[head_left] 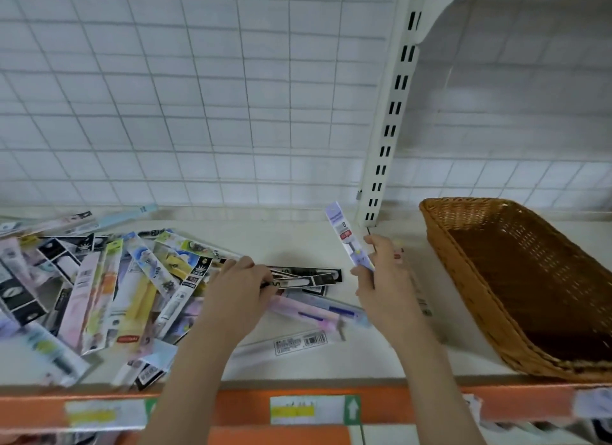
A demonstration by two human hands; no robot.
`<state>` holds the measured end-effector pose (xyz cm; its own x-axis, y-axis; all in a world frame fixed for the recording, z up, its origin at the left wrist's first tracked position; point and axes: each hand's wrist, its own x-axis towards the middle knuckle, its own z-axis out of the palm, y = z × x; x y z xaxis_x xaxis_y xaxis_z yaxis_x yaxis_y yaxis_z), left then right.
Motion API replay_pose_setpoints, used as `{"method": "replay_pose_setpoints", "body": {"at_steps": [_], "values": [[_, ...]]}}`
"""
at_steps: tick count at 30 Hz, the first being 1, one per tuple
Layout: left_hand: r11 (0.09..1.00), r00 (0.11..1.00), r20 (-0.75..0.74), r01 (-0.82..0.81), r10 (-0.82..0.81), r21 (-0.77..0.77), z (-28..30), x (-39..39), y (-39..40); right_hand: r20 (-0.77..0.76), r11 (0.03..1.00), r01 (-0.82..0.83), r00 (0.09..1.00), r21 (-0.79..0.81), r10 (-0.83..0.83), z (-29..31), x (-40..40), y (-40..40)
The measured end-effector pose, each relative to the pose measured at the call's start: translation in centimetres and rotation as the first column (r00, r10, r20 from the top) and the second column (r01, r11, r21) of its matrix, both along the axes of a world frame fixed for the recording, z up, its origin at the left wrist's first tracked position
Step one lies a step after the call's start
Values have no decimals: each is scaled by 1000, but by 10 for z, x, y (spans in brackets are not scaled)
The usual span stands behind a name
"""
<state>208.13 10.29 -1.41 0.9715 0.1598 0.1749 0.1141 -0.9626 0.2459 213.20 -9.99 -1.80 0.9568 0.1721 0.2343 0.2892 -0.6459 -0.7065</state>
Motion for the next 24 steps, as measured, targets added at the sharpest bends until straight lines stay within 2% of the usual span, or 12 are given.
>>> {"method": "replay_pose_setpoints", "body": {"at_steps": [2, 5, 8, 10, 12, 15, 18, 24], "values": [[998, 1000, -5, -3, 4, 60, 2, 2, -5, 29, 999, -14, 999, -37, 15, 0, 1, -4], [995, 999, 54, -12, 7, 102, 7, 4, -7, 155, 992, -37, 986, -123, 56, 5, 0, -5], [1000, 987, 163, -17, 16, 1, 16, 4, 1, 168, 977, -22, 984, -213, 59, 13, 4, -3], [988, 975, 221, 5, 29, -153, 22, -2, 10, 161, 974, -24, 985, -227, 61, 19, 6, 2], [967, 959, 275, 11, 61, -255, 28, -11, 19, 119, 967, -46, 990, -251, 79, 24, 6, 11], [956, 931, 332, -51, 150, -287, 33, -29, 31, 13, 961, -133, 990, -243, 140, 26, 3, 28], [933, 925, 297, -131, 237, -334, 36, -45, 43, -96, 945, -221, 974, -240, 204, 23, 2, 44], [913, 893, 235, -330, 384, -239, 38, -58, 70, -219, 865, -412, 907, -287, 359, 21, 0, 63]]}}
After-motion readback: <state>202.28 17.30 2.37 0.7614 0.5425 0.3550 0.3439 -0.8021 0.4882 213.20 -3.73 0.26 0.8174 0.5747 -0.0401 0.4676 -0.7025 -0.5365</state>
